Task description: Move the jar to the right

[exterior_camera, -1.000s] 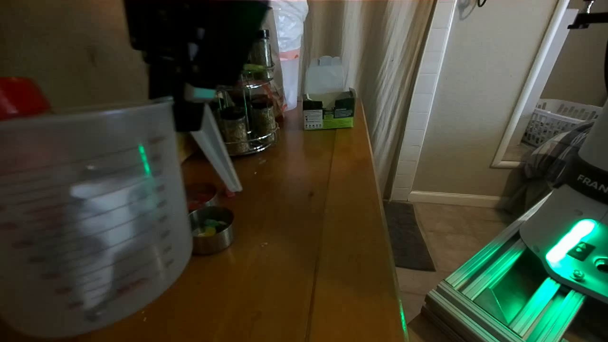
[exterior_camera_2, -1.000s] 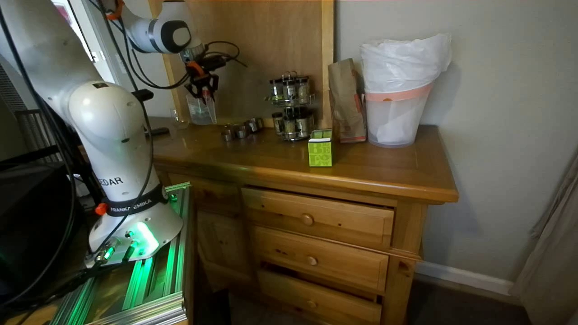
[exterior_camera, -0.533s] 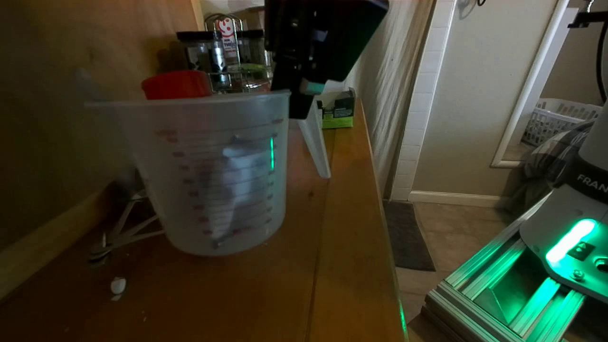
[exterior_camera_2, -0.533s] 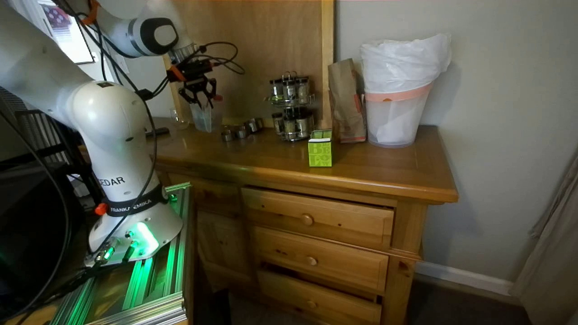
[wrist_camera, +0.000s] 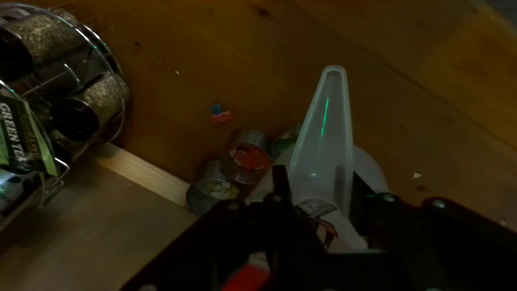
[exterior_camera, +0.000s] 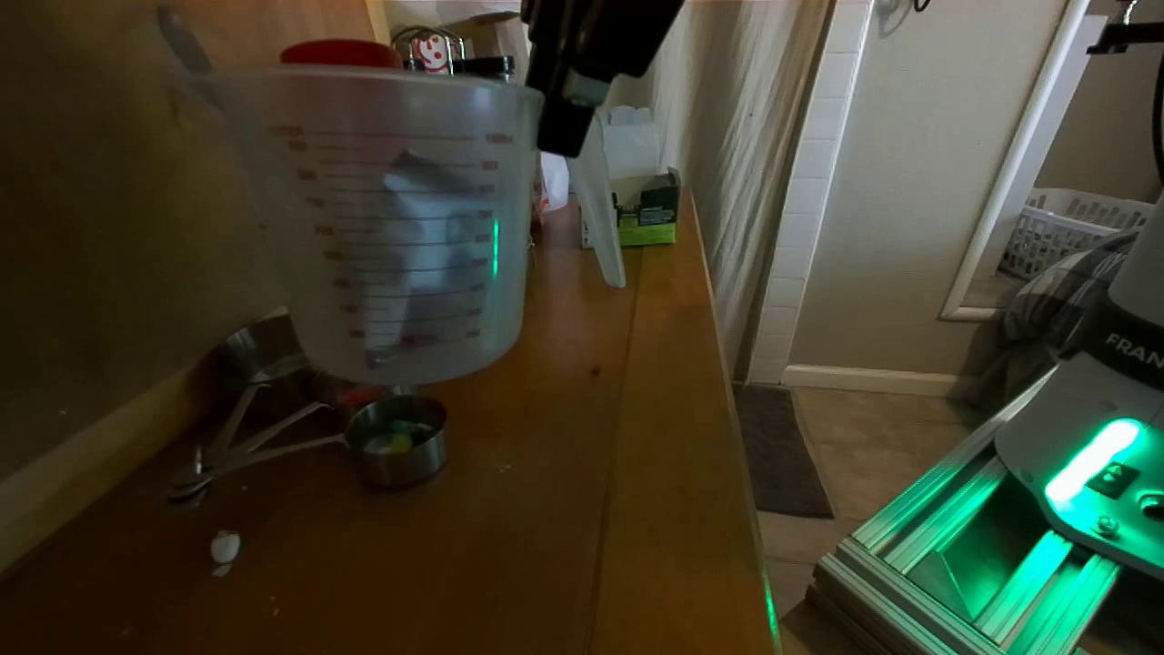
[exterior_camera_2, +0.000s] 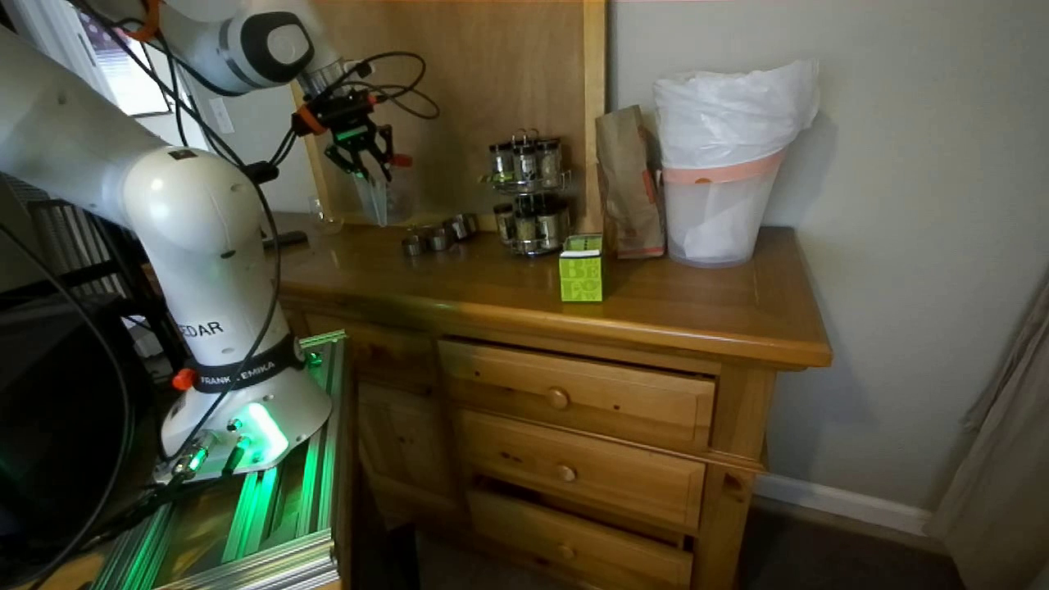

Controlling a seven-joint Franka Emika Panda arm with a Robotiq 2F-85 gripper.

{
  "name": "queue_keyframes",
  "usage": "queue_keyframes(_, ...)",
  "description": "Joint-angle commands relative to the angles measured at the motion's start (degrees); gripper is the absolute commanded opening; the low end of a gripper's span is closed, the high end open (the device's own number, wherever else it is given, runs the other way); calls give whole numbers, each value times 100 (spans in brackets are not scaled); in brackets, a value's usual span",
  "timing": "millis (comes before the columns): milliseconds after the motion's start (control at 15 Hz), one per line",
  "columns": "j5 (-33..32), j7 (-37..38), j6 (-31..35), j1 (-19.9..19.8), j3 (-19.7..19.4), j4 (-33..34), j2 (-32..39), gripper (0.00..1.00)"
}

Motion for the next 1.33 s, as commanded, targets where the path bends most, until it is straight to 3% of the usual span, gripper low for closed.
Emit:
queue_keyframes(0, -1166, 902, -123, -105, -252, 35, 268, 11)
queue_keyframes(200, -1937, 1627, -278, -413, -286, 8, 375, 11)
queue_keyframes(333, -2090, 1911, -403, -486, -420, 5, 512, 11)
queue_keyframes(800, -1852, 2082, -431, -506, -1141, -27, 795, 11)
queue_keyframes(1267, -1941, 1921, -244, -555, -1379, -26, 1069, 11)
